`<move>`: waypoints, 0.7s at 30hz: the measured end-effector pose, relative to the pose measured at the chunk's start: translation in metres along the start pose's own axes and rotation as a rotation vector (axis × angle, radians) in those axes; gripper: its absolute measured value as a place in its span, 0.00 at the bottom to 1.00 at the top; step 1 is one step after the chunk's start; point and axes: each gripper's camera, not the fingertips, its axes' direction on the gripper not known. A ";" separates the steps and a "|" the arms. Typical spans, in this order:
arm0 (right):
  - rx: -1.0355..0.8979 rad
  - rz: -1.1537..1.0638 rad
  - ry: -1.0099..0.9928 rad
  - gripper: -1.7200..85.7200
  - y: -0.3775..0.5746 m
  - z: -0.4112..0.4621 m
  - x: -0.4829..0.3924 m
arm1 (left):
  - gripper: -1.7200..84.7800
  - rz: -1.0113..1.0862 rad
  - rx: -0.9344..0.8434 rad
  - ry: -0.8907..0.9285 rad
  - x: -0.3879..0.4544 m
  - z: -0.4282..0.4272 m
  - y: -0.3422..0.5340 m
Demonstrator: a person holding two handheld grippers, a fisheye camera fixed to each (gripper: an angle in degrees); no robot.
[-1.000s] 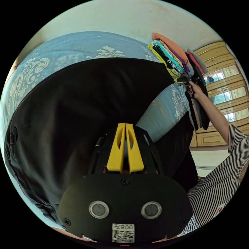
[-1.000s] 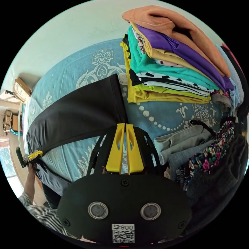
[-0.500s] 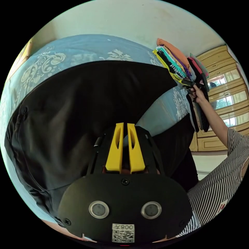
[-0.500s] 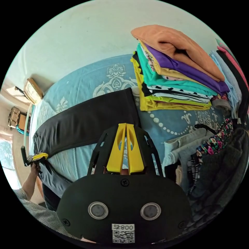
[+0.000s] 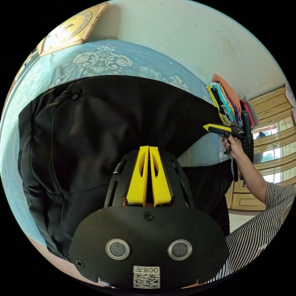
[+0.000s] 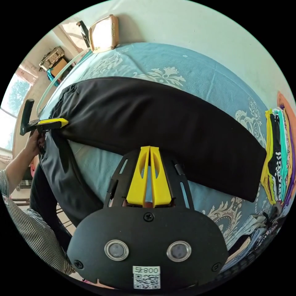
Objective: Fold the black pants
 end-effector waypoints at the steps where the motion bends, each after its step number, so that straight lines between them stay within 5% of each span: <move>1: -0.010 -0.010 -0.017 0.02 -0.006 0.001 -0.007 | 0.02 -0.006 0.057 -0.033 -0.009 -0.014 0.006; 5: 0.043 -0.032 -0.090 0.02 -0.024 0.004 -0.037 | 0.02 -0.156 0.132 -0.155 -0.061 -0.043 0.020; 7: -0.039 -0.083 -0.091 0.02 -0.040 0.028 -0.065 | 0.03 -0.226 0.010 -0.200 -0.101 -0.034 0.027; 9: -0.018 -0.056 -0.064 0.02 -0.048 0.034 -0.076 | 0.03 -0.281 0.054 -0.099 -0.123 -0.045 0.038; 16: 0.051 -0.113 -0.268 0.04 -0.076 0.038 -0.140 | 0.10 -0.270 0.190 -0.159 -0.177 -0.120 0.106; 21: 0.060 -0.204 -0.194 0.08 -0.134 0.051 -0.191 | 0.13 -0.339 0.201 -0.107 -0.230 -0.137 0.121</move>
